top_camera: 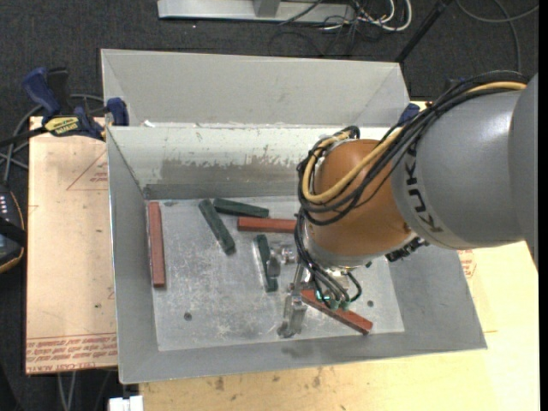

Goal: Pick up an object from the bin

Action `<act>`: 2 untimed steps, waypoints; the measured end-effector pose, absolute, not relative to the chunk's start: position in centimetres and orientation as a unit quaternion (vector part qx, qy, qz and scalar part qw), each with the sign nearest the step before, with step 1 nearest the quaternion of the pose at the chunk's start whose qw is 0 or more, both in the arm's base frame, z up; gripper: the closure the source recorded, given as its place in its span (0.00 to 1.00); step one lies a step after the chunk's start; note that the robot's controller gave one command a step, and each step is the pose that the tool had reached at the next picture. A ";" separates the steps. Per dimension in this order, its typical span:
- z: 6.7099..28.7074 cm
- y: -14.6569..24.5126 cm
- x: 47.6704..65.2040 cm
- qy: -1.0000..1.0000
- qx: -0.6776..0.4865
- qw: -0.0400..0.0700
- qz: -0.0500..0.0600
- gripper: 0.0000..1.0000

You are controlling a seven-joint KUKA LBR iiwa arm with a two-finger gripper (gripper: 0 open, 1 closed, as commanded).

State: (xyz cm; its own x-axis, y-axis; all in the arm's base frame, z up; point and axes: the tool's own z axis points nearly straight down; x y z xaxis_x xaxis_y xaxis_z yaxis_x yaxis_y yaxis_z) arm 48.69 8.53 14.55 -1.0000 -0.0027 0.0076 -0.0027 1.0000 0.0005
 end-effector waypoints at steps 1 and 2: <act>6.8 0.9 50.7 -0.981 0.193 0.001 0.000 0.00; 7.1 -5.9 53.1 -0.992 0.123 -0.002 0.001 0.00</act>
Offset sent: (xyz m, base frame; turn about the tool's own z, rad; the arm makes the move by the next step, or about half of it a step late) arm 0.0204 -0.0737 -0.0755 -0.3918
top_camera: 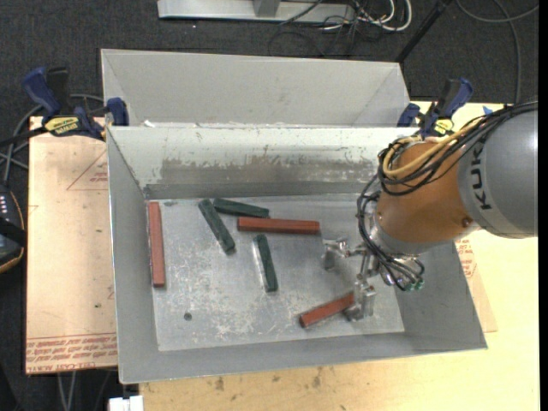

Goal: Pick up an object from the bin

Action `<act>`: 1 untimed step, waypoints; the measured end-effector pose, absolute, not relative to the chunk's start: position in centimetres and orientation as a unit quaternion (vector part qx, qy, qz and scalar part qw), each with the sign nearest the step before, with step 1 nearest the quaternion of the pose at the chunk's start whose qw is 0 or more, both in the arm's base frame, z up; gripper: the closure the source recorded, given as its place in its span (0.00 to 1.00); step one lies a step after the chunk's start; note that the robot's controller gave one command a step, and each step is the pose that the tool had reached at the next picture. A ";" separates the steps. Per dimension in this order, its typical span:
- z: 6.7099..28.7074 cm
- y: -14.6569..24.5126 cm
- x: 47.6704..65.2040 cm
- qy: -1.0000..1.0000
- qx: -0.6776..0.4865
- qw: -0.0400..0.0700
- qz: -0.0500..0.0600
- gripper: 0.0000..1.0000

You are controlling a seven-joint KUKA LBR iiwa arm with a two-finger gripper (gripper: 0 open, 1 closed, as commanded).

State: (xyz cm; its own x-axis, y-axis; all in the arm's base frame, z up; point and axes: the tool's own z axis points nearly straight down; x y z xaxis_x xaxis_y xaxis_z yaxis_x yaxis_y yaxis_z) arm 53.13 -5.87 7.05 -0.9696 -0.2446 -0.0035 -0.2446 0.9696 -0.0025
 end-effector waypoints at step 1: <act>7.1 -5.5 53.1 0.992 -0.126 0.001 0.001 1.00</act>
Offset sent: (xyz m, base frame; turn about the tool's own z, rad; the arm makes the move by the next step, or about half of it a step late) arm 0.0000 0.0000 0.0000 0.0000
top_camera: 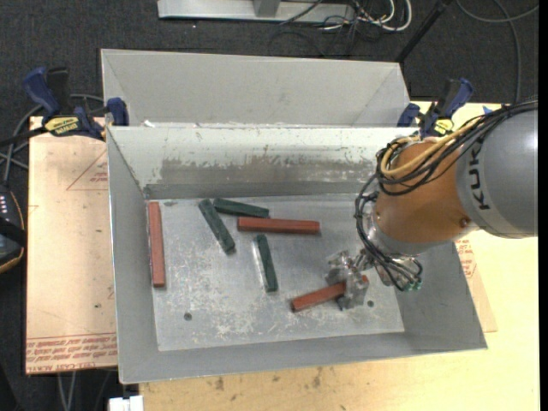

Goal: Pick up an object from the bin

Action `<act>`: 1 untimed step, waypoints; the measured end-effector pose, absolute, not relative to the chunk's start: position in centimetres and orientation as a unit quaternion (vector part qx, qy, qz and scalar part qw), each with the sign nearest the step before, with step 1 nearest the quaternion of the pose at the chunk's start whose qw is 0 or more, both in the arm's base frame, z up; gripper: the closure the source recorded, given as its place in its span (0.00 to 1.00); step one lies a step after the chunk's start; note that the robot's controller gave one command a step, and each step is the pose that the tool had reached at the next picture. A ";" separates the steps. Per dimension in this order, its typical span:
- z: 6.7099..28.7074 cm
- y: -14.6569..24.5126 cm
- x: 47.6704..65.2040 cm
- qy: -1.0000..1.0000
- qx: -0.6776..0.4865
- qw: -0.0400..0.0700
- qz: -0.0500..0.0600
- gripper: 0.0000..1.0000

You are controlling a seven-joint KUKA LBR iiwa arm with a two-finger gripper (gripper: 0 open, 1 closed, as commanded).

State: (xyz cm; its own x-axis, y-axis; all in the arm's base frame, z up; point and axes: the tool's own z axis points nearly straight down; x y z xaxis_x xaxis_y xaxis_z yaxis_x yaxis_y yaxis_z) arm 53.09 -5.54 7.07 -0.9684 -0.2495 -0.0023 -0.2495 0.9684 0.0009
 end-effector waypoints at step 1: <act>23.1 -2.7 52.5 0.994 -0.108 0.006 0.000 1.00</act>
Offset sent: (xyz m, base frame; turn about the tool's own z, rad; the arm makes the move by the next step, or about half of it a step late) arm -0.0080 0.0274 0.1561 0.0374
